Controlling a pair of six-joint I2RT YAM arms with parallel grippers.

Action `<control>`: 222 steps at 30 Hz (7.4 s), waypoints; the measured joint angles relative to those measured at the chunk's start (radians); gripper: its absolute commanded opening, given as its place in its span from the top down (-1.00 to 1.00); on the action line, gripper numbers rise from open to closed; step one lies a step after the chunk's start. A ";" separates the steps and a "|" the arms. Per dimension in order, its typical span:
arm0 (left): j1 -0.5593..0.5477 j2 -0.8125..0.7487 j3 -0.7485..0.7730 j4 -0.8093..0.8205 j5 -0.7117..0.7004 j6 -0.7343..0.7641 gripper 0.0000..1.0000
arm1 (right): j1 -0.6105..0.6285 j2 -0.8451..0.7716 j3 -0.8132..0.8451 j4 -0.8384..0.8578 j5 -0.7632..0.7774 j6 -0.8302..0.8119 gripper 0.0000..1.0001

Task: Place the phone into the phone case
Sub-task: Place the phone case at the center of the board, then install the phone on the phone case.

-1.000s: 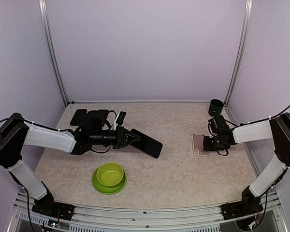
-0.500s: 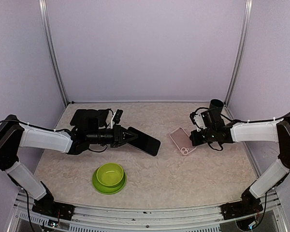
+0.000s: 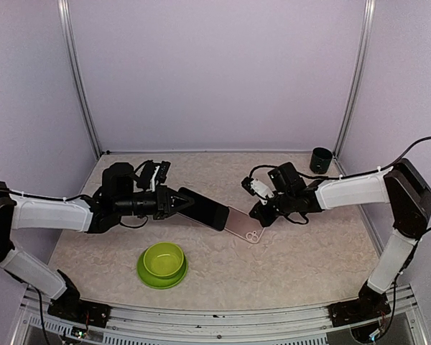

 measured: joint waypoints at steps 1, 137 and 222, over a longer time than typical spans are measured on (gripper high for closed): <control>0.003 -0.010 -0.003 -0.006 0.000 0.002 1.00 | 0.002 0.013 0.017 -0.002 -0.013 -0.022 1.00; -0.021 0.758 0.658 -0.167 0.033 -0.074 1.00 | -0.053 -0.115 -0.256 0.263 -0.032 0.708 -0.73; -0.086 0.778 0.379 0.329 -0.114 -0.349 1.00 | 0.018 -0.039 -0.259 0.355 -0.063 0.818 -0.82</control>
